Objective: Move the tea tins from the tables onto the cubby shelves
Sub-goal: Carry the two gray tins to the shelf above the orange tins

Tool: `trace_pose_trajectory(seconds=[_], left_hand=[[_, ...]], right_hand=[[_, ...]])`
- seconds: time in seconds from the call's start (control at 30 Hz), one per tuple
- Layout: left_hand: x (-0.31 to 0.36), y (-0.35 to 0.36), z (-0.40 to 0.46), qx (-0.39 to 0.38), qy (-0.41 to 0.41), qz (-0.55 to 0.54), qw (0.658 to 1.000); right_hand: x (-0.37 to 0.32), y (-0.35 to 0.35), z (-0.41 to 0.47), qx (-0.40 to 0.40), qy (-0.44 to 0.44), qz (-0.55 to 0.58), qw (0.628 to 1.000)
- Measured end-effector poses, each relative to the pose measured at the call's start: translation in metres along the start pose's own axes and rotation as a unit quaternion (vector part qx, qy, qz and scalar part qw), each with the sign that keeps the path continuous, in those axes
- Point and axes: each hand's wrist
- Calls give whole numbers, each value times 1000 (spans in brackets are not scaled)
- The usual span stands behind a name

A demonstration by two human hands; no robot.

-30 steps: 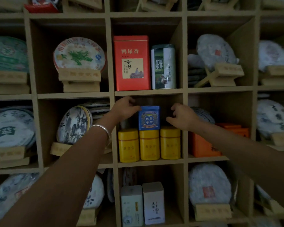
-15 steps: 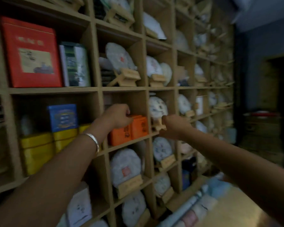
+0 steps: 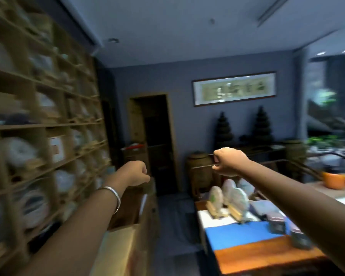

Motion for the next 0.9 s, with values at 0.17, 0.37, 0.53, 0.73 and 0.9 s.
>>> trace_pose_trajectory(seconds=[0.17, 0.37, 0.53, 0.73, 0.9], left_hand=[[186, 61, 9, -39, 128, -12, 991], [362, 120, 0, -90, 209, -10, 974], [449, 164, 5, -142, 224, -8, 964], [497, 213, 41, -188, 211, 12, 959], [517, 269, 90, -209, 207, 17, 956]], right_hand=[[154, -16, -107, -58, 135, -37, 988], [289, -30, -202, -98, 218, -68, 969], [362, -22, -242, -123, 253, -48, 958], [418, 29, -248, -161, 250, -6, 955], [454, 96, -226, -191, 246, 45, 949]])
Point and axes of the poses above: each hand's wrist, its own z-axis towards the middle knuckle, its own y-axis out of the palm, x = y × z, and after that the axes turned 14 degrees about -y, right-handed
